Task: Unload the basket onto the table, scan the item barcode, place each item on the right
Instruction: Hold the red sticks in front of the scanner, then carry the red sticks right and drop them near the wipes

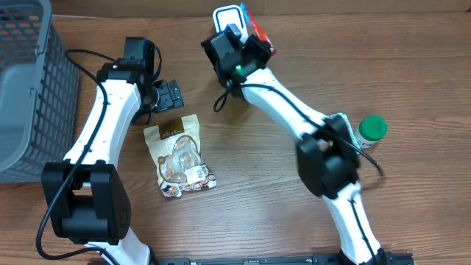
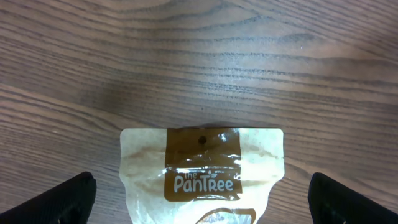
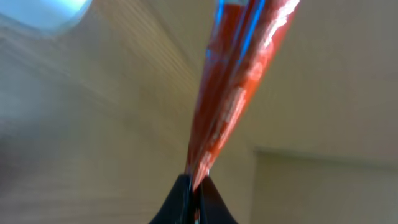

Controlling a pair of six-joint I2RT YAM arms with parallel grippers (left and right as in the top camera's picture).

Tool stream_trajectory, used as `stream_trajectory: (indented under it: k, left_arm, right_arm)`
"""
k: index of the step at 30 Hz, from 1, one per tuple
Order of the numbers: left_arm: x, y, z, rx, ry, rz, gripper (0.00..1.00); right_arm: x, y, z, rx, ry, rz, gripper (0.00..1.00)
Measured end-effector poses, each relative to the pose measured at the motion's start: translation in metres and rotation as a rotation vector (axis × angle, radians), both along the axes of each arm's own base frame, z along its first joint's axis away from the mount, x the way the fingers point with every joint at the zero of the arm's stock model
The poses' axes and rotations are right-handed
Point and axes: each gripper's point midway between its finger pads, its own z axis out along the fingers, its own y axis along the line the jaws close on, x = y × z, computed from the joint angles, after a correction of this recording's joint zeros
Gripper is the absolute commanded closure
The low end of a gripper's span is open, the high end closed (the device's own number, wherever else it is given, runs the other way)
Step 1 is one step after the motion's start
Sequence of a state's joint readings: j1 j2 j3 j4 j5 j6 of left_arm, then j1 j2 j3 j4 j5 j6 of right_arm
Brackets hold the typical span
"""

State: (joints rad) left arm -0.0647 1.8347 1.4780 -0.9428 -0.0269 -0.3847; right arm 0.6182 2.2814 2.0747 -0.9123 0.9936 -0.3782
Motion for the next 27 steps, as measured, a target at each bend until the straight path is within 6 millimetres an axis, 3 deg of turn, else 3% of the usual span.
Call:
stream_trajectory:
  k: [4,8,11,16,18,19,20,21,23,27]
  left_arm:
    - [0.000,0.000,0.000,0.001,0.001,0.000,0.00]
    - [0.000,0.000,0.000,0.001,0.000,0.000,0.00]
    - [0.000,0.000,0.000,0.001,0.000,0.000,0.00]
    - [0.000,0.000,0.000,0.001,0.001,0.000,0.00]
    - [0.000,0.000,0.000,0.001,0.001,0.000,0.00]
    - [0.000,0.000,0.000,0.001,0.001,0.000,0.00]
    - [0.000,0.000,0.000,0.001,0.000,0.000,0.00]
    - [0.000,0.000,0.000,0.001,0.001,0.000,0.00]
    - [0.000,0.000,0.000,0.001,0.001,0.000,0.00]
    - [0.000,0.000,0.000,0.001,0.001,0.000,0.00]
  right_arm:
    - [-0.067,-0.020,0.046,0.254,0.085,-0.100,0.96]
    - [-0.124,-0.048,0.053,0.507,0.240,-0.294,0.96]
    - [-0.140,-0.073,0.032,0.604,0.321,-0.485,0.96]
    - [-0.156,-0.109,-0.021,0.616,0.420,-0.713,0.95]
    - [-0.167,-0.119,-0.042,0.597,0.461,-0.776,0.87]
    - [-0.170,-0.123,-0.051,0.594,0.470,-0.799,0.76]
    - [-0.176,-0.129,-0.064,0.586,0.488,-0.827,0.49]
    - [-0.177,-0.133,-0.072,0.588,0.490,-0.843,0.39]
    - [-0.182,-0.141,-0.090,0.589,0.499,-0.872,0.35]
    - [-0.186,-0.153,-0.111,0.589,0.507,-0.911,0.35]
